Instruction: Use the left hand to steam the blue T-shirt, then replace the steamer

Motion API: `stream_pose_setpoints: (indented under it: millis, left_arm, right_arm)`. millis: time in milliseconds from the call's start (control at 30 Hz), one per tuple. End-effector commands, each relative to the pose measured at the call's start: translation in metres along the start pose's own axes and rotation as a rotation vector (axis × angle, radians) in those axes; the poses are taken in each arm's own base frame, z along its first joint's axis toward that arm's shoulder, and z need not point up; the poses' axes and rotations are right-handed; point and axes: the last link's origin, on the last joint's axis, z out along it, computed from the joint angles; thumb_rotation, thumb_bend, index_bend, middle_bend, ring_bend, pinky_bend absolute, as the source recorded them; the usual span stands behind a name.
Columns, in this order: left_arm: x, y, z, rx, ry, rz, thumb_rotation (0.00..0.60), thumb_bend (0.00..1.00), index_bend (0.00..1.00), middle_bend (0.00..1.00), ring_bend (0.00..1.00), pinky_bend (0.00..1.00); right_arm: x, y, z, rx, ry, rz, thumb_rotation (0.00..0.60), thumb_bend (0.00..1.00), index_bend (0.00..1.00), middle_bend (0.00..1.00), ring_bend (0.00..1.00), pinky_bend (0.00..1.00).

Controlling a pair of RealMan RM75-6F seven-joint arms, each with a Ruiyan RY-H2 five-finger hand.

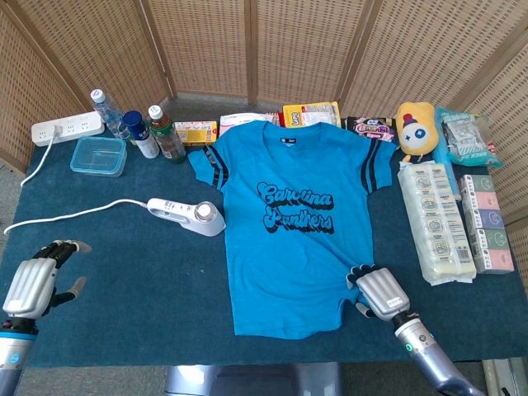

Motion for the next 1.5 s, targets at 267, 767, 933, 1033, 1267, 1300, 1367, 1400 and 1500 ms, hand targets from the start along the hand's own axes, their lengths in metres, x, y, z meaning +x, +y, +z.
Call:
stream_pose_setpoints:
  millis: [267,767,933,1033,1267,1300,1367,1400,1500]
  left_arm:
    - [0.003,-0.001,-0.004,0.0,0.009,-0.005,0.6,0.31,0.33,0.33,0.26,0.3]
    - [0.004,-0.002,0.001,-0.016,0.004,0.023,0.6,0.31,0.33,0.33,0.26,0.3]
    - [0.003,-0.002,0.018,-0.034,-0.009,0.046,0.6,0.31,0.33,0.33,0.26,0.3]
    - [0.003,-0.001,0.026,-0.043,-0.009,0.057,0.6,0.31,0.33,0.33,0.26,0.3]
    - [0.003,0.002,0.047,-0.072,0.019,0.072,0.6,0.31,0.33,0.33,0.26,0.3]
    - [0.003,0.002,0.05,-0.075,0.026,0.072,0.6,0.31,0.33,0.33,0.26,0.3]
    - [0.003,0.003,0.057,-0.08,0.042,0.067,0.6,0.31,0.33,0.33,0.26,0.3]
    - [0.002,0.003,0.06,-0.082,0.043,0.067,0.6,0.31,0.33,0.33,0.26,0.3]
    - [0.001,0.004,0.07,-0.096,0.04,0.08,0.6,0.31,0.33,0.33,0.26,0.3]
  right_arm:
    - [-0.008,-0.001,-0.001,0.012,0.013,-0.026,0.6,0.33,0.49,0.42,0.43,0.55]
    - [0.0,0.001,0.008,0.006,0.058,-0.015,0.6,0.36,0.6,0.56,0.63,0.77]
    - [0.004,-0.001,0.01,0.005,0.067,-0.008,0.6,0.37,0.63,0.6,0.67,0.82]
    - [0.005,-0.002,0.011,0.004,0.068,0.005,0.6,0.37,0.65,0.62,0.7,0.84]
    - [0.006,-0.005,0.013,-0.006,0.086,0.027,0.6,0.41,0.69,0.67,0.75,0.89]
    - [0.006,-0.005,0.013,-0.007,0.088,0.029,0.6,0.41,0.7,0.68,0.75,0.9]
    - [0.007,-0.005,0.013,-0.008,0.093,0.039,0.6,0.43,0.7,0.68,0.76,0.9]
    - [0.008,-0.006,0.013,-0.007,0.095,0.04,0.6,0.44,0.71,0.68,0.76,0.9]
    - [0.008,-0.006,0.013,-0.006,0.097,0.041,0.6,0.46,0.71,0.69,0.77,0.91]
